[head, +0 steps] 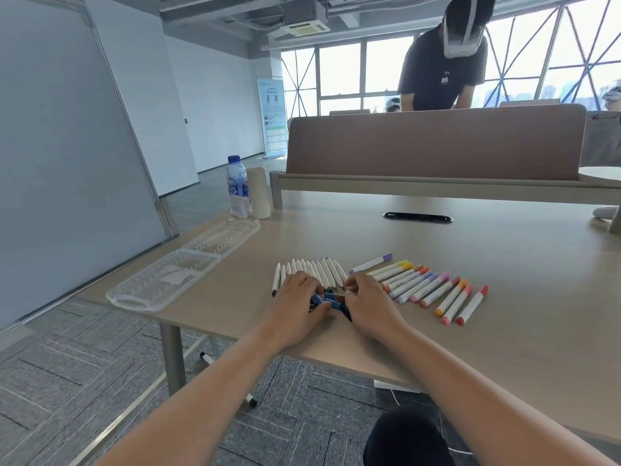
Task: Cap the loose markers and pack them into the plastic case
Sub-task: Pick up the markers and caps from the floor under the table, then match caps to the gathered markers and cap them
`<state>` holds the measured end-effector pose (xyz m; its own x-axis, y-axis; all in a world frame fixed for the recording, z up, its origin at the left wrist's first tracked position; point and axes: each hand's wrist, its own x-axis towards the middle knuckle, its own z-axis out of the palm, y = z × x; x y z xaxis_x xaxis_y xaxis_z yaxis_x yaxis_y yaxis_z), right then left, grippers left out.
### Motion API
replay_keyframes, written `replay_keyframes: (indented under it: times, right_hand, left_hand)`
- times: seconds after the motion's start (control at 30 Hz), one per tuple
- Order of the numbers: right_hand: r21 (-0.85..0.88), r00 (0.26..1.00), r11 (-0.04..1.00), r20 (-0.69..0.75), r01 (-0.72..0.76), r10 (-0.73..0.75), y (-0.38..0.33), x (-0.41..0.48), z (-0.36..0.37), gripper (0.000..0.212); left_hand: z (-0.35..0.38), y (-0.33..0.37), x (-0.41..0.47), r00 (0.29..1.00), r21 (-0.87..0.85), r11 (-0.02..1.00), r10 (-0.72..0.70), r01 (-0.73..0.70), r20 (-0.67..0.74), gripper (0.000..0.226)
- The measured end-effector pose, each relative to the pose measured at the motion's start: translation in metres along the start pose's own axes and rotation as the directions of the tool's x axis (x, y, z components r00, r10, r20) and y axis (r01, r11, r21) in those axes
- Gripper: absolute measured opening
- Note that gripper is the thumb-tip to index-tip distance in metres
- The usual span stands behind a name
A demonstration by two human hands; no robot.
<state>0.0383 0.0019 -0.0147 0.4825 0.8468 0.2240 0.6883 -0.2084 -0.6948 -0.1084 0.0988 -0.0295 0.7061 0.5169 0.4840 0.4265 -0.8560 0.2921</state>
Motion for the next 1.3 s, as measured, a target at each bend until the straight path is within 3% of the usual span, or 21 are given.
replay_keyframes:
  times: [0.2,0.4,0.67,0.9,1.1,1.3]
  right_hand:
    - [0.01,0.997,1.0,-0.071,-0.018,0.018,0.002,0.007,-0.005,0.011]
    - [-0.044,0.998,0.999,-0.057,0.006,-0.009,0.005,0.033,-0.016,0.009]
    - [-0.192,1.0,0.981,0.014,0.022,-0.02,0.01,0.101,-0.01,0.008]
    - [-0.411,0.997,0.911,0.076,0.02,0.013,0.019,0.117,-0.007,0.016]
    - [-0.45,0.996,0.893,0.09,0.017,0.027,0.006,0.109,-0.004,0.023]
    - [-0.565,0.981,0.823,0.123,-0.054,0.148,-0.008,0.103,-0.004,0.024]
  left_hand:
    - [-0.004,0.005,-0.001,0.997,-0.03,0.999,-0.039,0.037,-0.063,0.018]
    - [-0.025,0.011,0.014,0.979,-0.216,0.964,-0.179,0.155,-0.099,0.008]
    - [-0.035,-0.017,0.065,0.956,-0.359,0.89,-0.293,0.281,0.021,0.013]
    - [-0.018,-0.044,0.082,0.943,-0.357,0.873,-0.311,0.332,0.118,0.019]
    - [-0.023,-0.045,0.075,0.938,-0.343,0.873,-0.321,0.346,0.131,0.022]
    - [-0.035,-0.043,0.058,0.939,-0.354,0.87,-0.319,0.343,0.127,0.022]
